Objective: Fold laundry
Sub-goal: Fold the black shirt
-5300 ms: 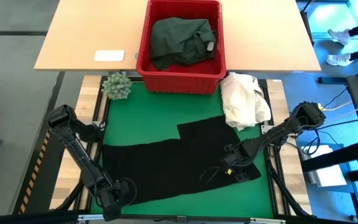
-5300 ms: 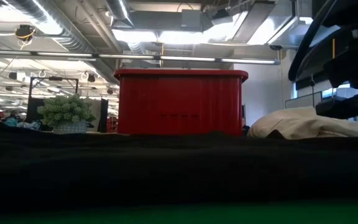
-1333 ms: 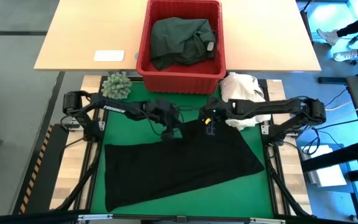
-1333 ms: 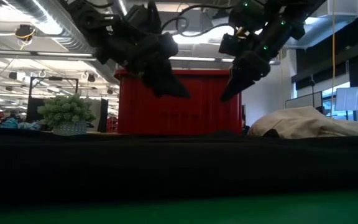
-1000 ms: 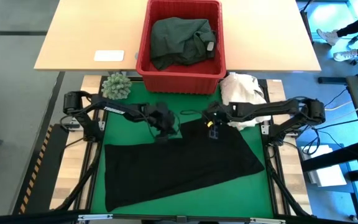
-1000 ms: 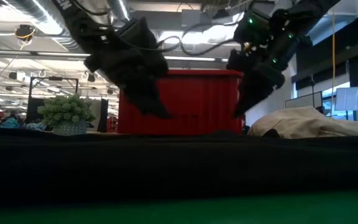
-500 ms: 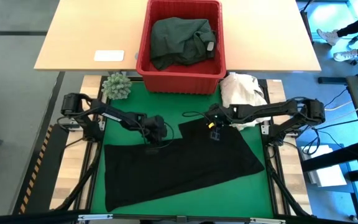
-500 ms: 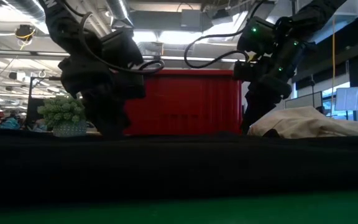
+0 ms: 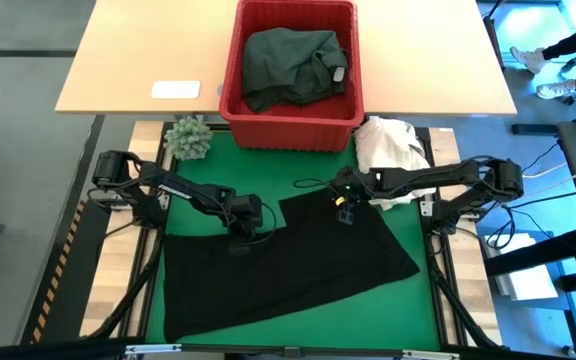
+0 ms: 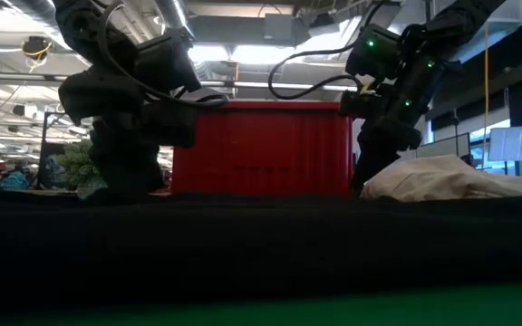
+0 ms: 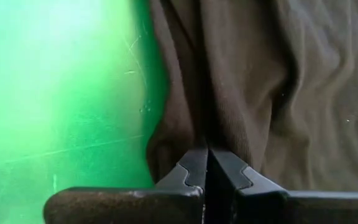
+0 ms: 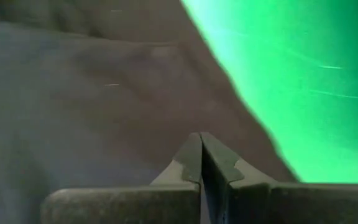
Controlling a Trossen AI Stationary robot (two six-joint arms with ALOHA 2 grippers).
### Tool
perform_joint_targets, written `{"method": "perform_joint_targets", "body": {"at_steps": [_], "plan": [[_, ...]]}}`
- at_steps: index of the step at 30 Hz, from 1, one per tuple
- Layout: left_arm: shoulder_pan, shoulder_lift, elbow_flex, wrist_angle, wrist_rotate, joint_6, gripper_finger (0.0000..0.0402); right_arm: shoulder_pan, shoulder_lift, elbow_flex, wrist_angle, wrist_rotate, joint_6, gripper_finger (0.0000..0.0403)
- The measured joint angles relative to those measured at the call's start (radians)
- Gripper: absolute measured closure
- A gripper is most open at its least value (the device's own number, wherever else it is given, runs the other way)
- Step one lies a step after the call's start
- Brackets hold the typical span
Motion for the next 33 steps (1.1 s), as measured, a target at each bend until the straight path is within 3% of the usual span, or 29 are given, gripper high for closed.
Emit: {"method": "perform_joint_targets", "body": {"at_steps": [4, 7, 9, 16, 33], "plan": [[0.001, -0.047, 0.029, -0.019, -0.080, 0.021, 0.0402, 0.000, -0.002, 0.012, 0.014, 0.062, -0.024, 0.0403], [0.012, -0.092, 0.055, 0.040, -0.239, 0.047, 0.0402, 0.000, -0.020, 0.014, 0.082, 0.017, -0.035, 0.0403], [0.019, -0.110, 0.063, 0.141, -0.292, 0.049, 0.0402, 0.000, -0.033, 0.014, 0.111, -0.039, -0.053, 0.0403], [0.061, -0.080, 0.062, 0.315, -0.245, 0.080, 0.0402, -0.028, -0.007, 0.014, 0.111, -0.179, -0.052, 0.0403], [0.139, 0.123, 0.064, 0.578, -0.234, 0.072, 0.0398, -0.026, 0.180, 0.014, 0.183, -0.216, 0.012, 0.0397]]}}
